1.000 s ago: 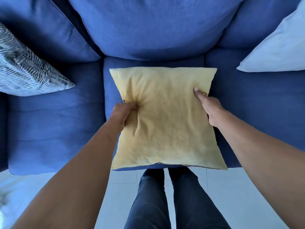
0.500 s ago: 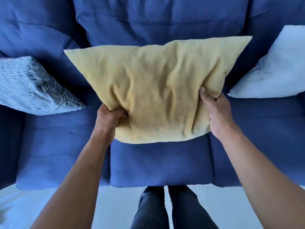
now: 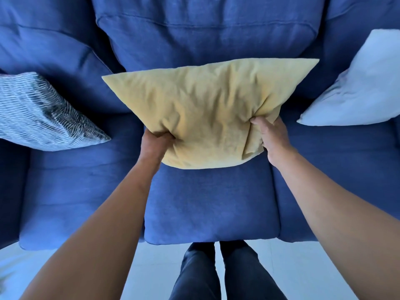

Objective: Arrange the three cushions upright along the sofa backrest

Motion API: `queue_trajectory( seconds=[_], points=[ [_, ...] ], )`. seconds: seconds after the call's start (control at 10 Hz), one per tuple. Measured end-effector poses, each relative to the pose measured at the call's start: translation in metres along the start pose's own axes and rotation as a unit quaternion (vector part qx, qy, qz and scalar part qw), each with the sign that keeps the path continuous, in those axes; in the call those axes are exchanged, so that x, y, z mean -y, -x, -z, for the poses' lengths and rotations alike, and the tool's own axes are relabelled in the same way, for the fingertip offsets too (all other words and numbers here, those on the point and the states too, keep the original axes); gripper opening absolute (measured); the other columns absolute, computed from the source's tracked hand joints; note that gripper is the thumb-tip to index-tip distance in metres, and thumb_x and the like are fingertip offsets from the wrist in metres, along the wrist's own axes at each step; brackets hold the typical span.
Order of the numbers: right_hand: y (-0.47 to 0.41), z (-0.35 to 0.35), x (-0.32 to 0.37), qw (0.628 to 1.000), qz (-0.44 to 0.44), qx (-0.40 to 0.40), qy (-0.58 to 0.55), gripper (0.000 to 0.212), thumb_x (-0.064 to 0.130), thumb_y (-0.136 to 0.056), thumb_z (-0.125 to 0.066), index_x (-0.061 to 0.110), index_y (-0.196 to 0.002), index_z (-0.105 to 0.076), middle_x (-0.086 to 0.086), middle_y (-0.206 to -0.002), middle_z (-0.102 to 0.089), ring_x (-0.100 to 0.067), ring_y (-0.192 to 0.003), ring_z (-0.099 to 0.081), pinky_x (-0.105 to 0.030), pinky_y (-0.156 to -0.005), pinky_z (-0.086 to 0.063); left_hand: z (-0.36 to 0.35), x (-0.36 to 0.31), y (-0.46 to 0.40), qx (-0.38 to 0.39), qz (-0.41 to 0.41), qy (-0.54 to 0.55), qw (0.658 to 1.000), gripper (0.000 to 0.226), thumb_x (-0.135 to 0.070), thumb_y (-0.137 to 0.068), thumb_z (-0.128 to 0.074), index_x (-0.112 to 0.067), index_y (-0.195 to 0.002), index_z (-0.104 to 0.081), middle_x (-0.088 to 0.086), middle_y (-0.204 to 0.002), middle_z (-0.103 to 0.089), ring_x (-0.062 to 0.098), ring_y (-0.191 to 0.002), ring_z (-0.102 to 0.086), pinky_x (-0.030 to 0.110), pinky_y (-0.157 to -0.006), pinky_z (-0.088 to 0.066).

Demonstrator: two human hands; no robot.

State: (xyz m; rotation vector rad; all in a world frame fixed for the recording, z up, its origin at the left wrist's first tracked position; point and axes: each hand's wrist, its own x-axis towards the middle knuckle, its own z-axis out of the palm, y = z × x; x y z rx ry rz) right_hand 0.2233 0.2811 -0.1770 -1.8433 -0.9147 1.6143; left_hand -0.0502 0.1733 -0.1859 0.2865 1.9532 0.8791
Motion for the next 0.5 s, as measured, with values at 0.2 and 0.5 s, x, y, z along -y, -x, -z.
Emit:
queue_trajectory(
  seconds=[0.2,0.5],
  points=[
    [0.023,0.007,0.003,0.999,0.025,-0.022,0.007,0.032,0.026,-0.089,-0.071,0.015,-0.119,-0.064,0.000,-0.110,-0.073,-0.015,-0.097,-0.068,-0.029,-0.077,-0.049,0.007,0.009,0.030,-0.031,-0.028,-0.004,0.999,0.053,-0.029,-0.087,-0.068,-0.026,-0.140,-0.058,-0.008,-0.116,-0.070,0.012,-0.107,-0.065,0.032,-0.087,-0.053],
    [0.103,0.029,-0.008,0.998,0.032,-0.030,0.042,0.046,0.015,-0.096,-0.065,0.012,-0.142,-0.060,-0.002,-0.141,-0.065,-0.016,-0.134,-0.059,-0.042,-0.114,-0.048,0.024,0.053,0.093,-0.023,0.027,-0.054,0.998,0.043,-0.037,-0.098,-0.060,-0.031,-0.140,-0.059,-0.002,-0.131,-0.064,0.019,-0.117,-0.060,0.030,-0.087,-0.046]
  ],
)
